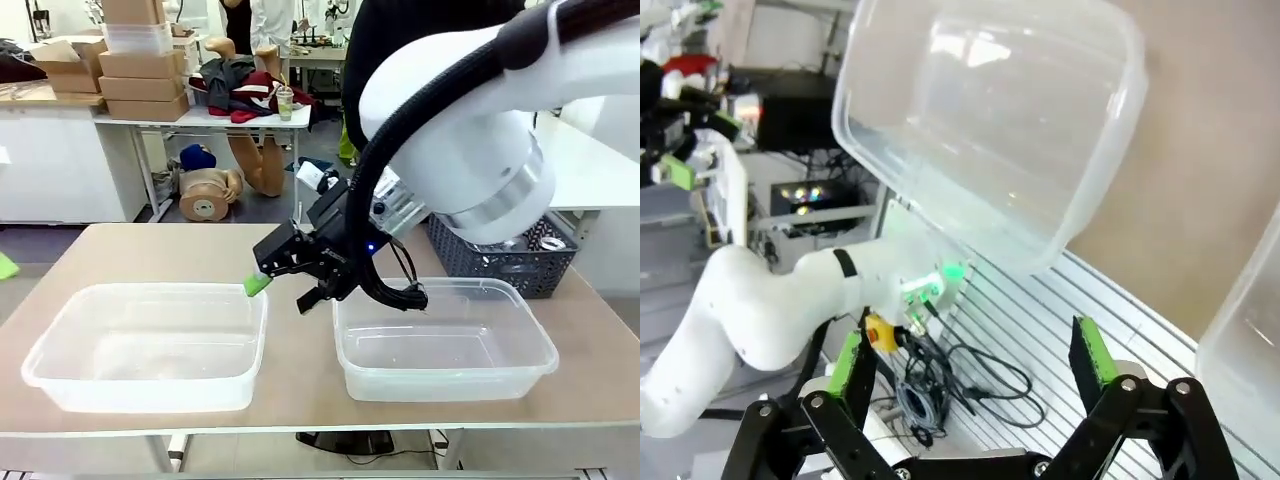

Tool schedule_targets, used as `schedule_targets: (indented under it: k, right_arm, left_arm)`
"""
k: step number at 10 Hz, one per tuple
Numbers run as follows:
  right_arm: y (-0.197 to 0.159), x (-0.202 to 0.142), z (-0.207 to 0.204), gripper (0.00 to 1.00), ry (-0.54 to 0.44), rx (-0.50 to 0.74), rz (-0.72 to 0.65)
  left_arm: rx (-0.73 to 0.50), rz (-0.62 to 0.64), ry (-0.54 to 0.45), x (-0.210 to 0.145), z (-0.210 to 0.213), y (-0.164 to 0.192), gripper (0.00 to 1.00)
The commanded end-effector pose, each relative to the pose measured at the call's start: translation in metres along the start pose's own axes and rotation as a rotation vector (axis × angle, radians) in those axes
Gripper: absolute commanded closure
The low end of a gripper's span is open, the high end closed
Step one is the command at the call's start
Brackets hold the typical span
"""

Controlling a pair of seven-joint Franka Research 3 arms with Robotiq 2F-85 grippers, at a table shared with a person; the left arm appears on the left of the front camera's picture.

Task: Sort the waste into each basket.
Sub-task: Pick up the Organizing box on the left side of the table and lift it.

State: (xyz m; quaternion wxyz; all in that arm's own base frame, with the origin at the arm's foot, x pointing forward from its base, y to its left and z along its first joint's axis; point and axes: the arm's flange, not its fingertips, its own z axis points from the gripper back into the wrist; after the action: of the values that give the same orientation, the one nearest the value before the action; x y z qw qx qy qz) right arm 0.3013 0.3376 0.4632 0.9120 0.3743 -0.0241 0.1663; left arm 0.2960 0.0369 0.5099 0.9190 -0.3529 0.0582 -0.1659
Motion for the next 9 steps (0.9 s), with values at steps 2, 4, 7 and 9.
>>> schedule_targets:
  k: [2,4,7,9]
  right_arm:
    - [0.002,0.000,-0.004,0.00,0.017,-0.097,-0.045]
    - [0.008,0.019,-0.057,0.00,0.034,-0.278,-0.194]
    - [0.016,0.040,-0.101,0.00,0.005,-0.496,-0.264]
    - [-0.005,0.012,-0.092,0.00,0.014,-0.400,-0.217]
  left_arm:
    - [0.267,0.167,-0.170,0.019,-0.011,0.001,0.00]
    - [0.557,0.269,-0.250,0.024,-0.047,0.021,0.00]
    - [0.626,0.334,-0.254,0.021,-0.074,0.053,0.00]
    - [0.616,0.261,-0.295,0.042,-0.035,0.039,0.00]
